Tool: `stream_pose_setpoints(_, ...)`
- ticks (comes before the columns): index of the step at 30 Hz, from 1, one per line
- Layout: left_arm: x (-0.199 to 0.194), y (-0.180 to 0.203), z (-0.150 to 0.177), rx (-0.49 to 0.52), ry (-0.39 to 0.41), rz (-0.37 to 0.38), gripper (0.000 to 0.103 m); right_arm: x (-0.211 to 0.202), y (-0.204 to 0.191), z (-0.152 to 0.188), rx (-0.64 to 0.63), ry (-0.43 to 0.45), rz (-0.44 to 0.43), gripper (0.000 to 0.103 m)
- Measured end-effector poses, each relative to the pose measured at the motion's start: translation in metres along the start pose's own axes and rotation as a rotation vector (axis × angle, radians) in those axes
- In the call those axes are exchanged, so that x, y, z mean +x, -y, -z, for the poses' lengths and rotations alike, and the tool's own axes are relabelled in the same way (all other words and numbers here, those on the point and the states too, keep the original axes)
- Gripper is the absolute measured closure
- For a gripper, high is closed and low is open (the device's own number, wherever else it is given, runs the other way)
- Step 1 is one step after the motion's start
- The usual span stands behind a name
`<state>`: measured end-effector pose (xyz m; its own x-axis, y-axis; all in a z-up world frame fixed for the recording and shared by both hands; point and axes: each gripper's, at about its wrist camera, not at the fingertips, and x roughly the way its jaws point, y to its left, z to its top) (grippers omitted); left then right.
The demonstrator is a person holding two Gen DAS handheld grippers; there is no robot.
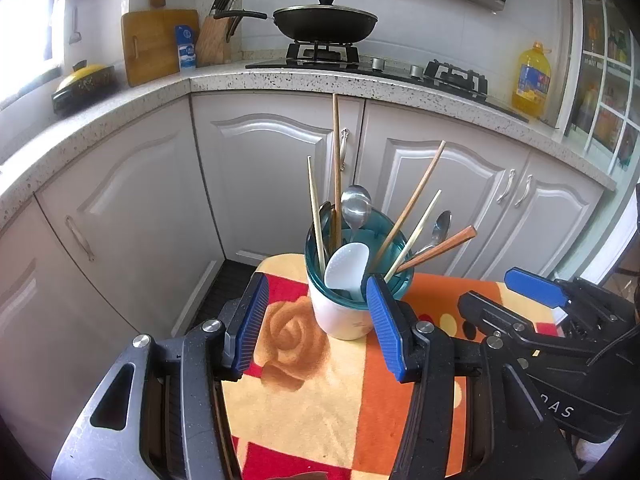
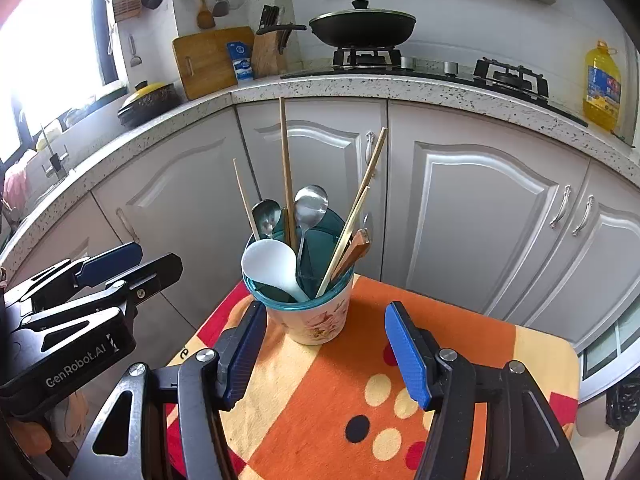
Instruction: Organize utensils
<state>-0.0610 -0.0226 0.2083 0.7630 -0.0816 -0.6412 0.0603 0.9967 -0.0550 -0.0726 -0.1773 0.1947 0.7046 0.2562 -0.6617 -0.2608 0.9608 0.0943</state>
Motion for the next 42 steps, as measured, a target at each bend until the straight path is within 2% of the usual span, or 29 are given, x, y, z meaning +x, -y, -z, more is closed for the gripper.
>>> stream_pose_setpoints(42, 0.0037, 0.0012, 0.0015, 0.010, -0.006, -0.001, 0.052, 0.0084, -0.0042, -0.0012, -0.021, -0.028, -0.004, 0.042)
